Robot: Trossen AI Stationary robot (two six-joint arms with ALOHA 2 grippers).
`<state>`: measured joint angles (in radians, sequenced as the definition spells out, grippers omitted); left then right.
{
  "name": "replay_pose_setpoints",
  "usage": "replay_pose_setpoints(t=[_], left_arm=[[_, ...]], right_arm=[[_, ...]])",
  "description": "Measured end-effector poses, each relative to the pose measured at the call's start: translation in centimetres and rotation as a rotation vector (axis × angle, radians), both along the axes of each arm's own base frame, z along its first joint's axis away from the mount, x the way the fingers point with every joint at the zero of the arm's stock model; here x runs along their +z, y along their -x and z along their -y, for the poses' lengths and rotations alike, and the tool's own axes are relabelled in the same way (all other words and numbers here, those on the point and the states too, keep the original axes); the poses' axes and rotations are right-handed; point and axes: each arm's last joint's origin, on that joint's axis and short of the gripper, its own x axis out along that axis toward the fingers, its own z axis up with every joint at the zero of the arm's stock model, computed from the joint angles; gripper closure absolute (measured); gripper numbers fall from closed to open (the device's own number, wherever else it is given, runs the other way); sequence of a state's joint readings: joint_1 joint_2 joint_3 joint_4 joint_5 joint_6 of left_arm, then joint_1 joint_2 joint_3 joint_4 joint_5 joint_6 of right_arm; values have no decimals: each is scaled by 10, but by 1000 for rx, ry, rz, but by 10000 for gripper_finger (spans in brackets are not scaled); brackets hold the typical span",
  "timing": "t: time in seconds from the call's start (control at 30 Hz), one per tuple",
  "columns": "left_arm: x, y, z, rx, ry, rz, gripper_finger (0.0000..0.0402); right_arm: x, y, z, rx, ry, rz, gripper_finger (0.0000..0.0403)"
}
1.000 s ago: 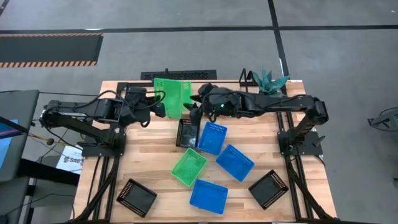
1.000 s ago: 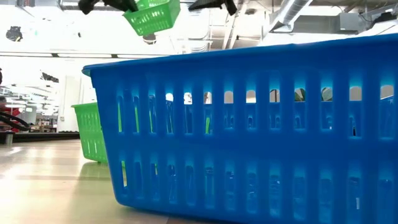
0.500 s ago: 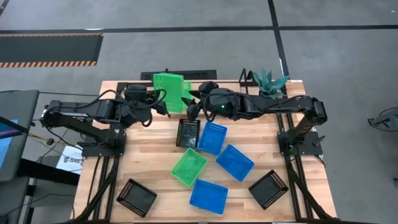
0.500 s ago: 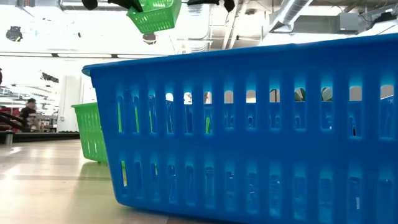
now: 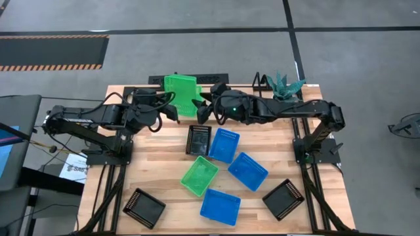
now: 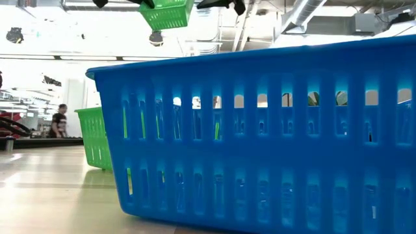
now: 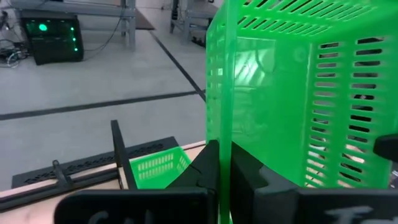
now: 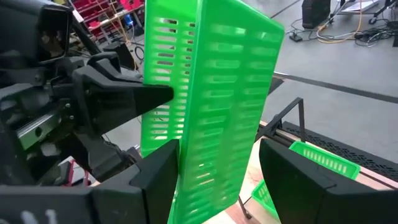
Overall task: Stack baskets on shelf by color
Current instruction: Stack the left green bin on the other green bin on the shelf
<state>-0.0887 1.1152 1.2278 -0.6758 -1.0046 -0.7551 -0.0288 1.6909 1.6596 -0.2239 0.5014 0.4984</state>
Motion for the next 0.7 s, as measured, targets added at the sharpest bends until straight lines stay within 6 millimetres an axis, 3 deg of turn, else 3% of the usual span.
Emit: replay_pose_setpoints(t=[0.33, 0.7], left_arm=[[-1, -1, 1, -45, 28, -1, 402], [-1, -3, 3, -129, 71, -10, 401]], right_arm=[[-4, 2, 7, -17, -2, -40, 162], [-9, 4, 10, -21, 3, -104, 201]])
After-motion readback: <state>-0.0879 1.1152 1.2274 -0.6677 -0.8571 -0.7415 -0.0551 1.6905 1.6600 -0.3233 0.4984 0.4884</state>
